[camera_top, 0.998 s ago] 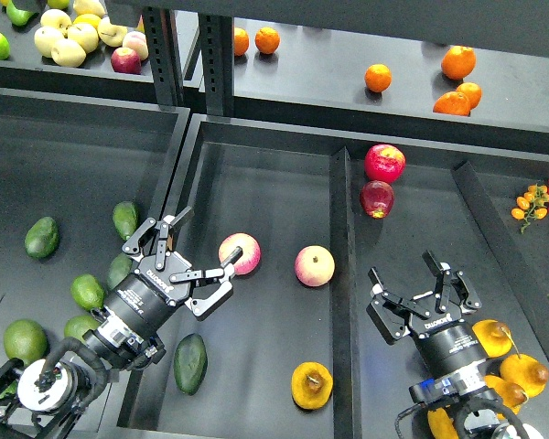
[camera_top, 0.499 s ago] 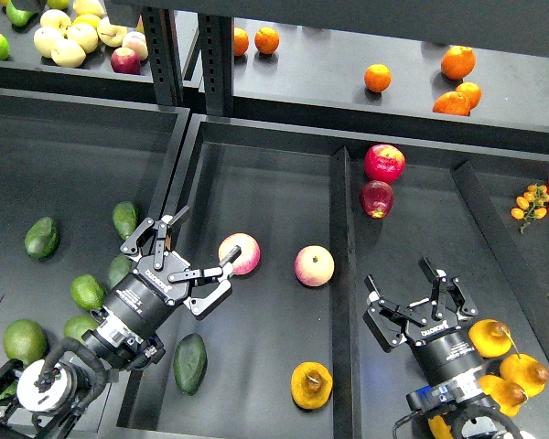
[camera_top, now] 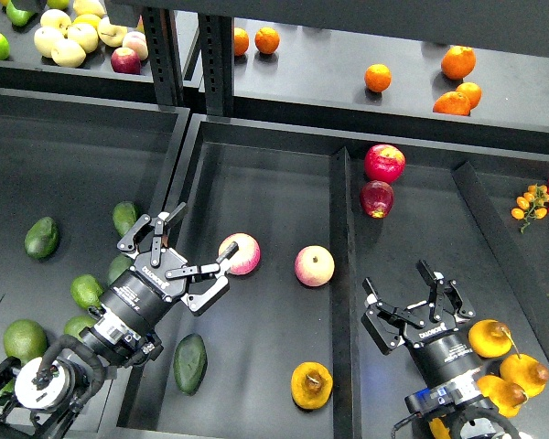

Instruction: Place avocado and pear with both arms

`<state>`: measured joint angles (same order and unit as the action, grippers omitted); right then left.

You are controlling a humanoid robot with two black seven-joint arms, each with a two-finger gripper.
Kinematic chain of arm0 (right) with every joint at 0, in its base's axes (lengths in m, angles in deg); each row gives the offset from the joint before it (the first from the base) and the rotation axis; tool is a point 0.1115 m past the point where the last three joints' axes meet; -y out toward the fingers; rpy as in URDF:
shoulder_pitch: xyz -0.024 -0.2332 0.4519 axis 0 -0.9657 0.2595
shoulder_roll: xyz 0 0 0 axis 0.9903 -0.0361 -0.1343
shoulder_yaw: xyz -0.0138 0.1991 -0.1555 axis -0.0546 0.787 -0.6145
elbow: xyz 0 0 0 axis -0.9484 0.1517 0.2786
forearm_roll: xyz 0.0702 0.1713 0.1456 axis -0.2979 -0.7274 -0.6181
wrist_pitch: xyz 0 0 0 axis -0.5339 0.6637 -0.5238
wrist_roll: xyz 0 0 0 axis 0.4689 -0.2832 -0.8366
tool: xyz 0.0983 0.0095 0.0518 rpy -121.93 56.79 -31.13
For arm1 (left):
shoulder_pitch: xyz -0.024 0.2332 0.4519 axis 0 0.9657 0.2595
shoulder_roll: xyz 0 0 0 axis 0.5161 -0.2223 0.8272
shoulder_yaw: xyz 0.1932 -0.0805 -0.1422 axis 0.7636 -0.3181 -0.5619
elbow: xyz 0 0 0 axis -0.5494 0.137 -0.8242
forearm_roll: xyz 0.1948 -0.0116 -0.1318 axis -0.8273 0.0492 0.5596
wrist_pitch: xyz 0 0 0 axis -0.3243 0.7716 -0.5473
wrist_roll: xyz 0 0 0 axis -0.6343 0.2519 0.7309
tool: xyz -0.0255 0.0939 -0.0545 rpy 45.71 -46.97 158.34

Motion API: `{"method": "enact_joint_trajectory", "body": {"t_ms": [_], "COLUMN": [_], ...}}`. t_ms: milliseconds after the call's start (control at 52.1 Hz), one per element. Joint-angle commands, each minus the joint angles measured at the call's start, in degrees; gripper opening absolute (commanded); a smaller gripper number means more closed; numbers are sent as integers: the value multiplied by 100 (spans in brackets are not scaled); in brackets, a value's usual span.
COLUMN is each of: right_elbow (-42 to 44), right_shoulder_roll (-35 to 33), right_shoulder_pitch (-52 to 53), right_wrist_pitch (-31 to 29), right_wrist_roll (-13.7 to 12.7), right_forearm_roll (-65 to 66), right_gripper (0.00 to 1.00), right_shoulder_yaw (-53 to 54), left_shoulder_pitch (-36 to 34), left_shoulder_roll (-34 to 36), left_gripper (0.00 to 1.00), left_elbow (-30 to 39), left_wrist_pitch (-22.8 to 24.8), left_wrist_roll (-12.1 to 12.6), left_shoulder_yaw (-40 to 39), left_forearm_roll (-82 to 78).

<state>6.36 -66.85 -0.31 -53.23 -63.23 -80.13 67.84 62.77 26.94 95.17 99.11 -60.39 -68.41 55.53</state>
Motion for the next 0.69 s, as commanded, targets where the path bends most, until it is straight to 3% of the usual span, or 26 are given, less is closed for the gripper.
{"method": "enact_joint_trajectory", "body": {"t_ms": [0, 672], "right_elbow": [-17, -61], "right_shoulder_roll": [0, 0], "right_shoulder_pitch": [-92, -154], "right_wrist_pitch": [-31, -40], "right_wrist_roll": [0, -35], "right_forearm_roll": [0, 0], "right_gripper": [100, 100], "right_shoulder_yaw": [12, 3], "left_shoulder_pitch": [-32, 20], "left_shoulder_roll": [0, 0], "left_gripper": [99, 99], "left_elbow": [0, -35], "left_wrist_pitch": [0, 0], "left_wrist_roll": [-21, 32], "left_shoulder_yaw": [0, 18], "left_forearm_roll": [9, 9]}}
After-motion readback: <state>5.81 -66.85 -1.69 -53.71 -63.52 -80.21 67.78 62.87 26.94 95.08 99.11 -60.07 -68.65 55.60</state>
